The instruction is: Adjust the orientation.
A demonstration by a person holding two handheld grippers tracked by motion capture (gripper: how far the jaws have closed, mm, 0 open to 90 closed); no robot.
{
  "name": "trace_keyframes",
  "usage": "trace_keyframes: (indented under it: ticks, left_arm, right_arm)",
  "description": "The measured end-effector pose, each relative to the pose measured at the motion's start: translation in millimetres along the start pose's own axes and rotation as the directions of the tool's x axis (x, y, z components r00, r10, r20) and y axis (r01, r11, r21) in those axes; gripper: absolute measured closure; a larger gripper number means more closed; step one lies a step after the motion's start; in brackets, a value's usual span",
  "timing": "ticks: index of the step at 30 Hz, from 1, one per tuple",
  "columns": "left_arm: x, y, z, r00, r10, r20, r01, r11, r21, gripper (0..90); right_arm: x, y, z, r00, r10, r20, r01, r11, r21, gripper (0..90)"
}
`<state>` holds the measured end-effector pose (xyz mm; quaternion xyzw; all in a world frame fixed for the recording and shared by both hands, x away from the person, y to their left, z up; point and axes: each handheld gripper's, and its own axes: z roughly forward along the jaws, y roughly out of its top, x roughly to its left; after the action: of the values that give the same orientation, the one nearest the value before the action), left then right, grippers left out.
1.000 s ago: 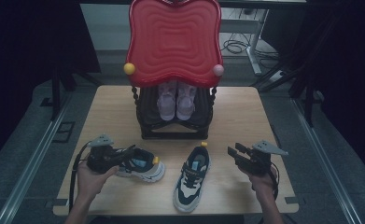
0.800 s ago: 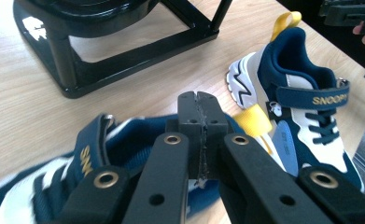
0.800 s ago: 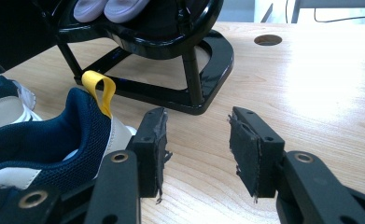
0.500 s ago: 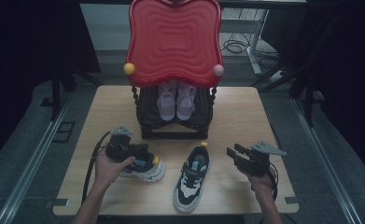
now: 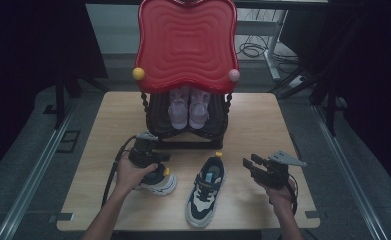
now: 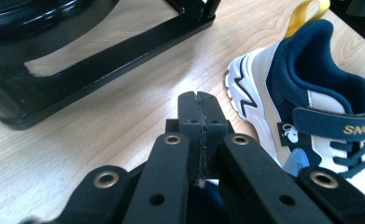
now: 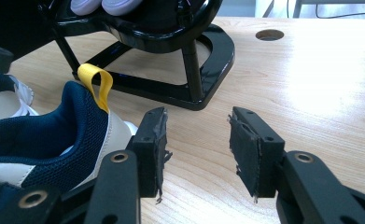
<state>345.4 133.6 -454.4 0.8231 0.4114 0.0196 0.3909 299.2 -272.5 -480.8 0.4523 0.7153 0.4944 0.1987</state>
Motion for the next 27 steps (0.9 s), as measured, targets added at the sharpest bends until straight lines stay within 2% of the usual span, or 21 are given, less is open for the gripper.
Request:
trace_keyframes:
  ticks: [3,7,27]
  left_arm:
    - [0.6,2.7,4.4,0.9999,0.014,-0.008,-0.014,0.9996,0.024,90.0]
    - [2.6,2.6,7.7,0.9998,0.012,-0.013,-0.012,0.9989,0.044,90.0]
    - [7.3,2.2,17.0,1.0,-0.009,-0.003,0.01,0.9968,0.079,90.0]
  right_arm:
    - [0.7,-0.3,0.3,1.0,-0.003,-0.002,0.003,1.0,0.004,55.8]
    - [-1.0,-0.5,0.5,1.0,0.001,-0.001,-0.001,1.0,0.005,55.8]
    - [-3.5,-0.6,-1.5,1.0,0.008,0.004,-0.008,1.0,0.0,55.8]
